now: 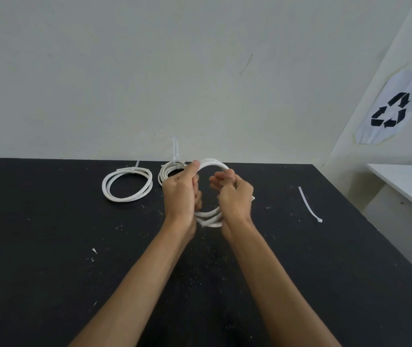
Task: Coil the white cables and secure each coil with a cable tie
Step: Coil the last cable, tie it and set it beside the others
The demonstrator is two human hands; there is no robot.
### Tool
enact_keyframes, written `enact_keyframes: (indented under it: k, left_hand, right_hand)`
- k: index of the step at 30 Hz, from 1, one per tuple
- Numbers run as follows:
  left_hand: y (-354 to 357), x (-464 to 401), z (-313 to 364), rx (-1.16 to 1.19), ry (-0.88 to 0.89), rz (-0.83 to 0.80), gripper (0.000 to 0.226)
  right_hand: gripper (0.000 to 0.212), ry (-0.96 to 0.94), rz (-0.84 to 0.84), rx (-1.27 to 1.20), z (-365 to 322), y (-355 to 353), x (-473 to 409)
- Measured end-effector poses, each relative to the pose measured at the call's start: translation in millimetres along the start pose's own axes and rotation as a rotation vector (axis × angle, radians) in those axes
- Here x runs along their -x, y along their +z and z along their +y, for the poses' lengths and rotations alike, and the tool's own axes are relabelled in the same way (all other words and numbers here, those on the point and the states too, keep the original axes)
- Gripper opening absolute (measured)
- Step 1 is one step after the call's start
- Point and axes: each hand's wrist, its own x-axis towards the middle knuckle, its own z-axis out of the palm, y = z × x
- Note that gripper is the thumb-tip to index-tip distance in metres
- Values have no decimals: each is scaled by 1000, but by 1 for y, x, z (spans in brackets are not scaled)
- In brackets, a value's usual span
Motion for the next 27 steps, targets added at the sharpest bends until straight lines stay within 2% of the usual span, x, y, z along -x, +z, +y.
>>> enact_keyframes:
  k: [2,4,8,10,12,14,15,17,20,23,27]
  left_hand:
    - [-7,-2,0,56,-37,24,53]
    - [-8,-4,1,125,-65,31,53]
    - [-2,-6,8,211,-102,59,52]
    - [-4,-9,9,239,-106,92,50]
    - [-11,-13,7,291,-128,127,48]
    - [-18,-16,5,343,-160,152,46]
    - [-21,-16,4,358,-173,164,46]
    - [-23,-15,2,383,-193,192,47]
    - [-20,-13,-2,414,-227,206,49]
    - [-20,-9,-7,435,-261,205,48]
    - [-17,-5,-14,423,-261,183,45]
  right_hand:
    - [35,-132,-64,242,-5,-9,-3]
    - [33,-329,-52,377,-5,-14,-1]
    - [43,-881,89,380,6,-20,13]
    - [44,-1013,123,327,10,-24,16]
    - [44,-968,167,278,10,-29,15]
    - [44,-712,191,197,10,-32,13]
    - [43,-542,143,176,11,-34,9]
    - [40,-266,-58,159,14,-35,4]
    - [52,-40,-299,-121,16,-34,5]
    - [63,-3,-347,-204,13,-35,6]
    - [36,-315,-334,100,13,-36,6]
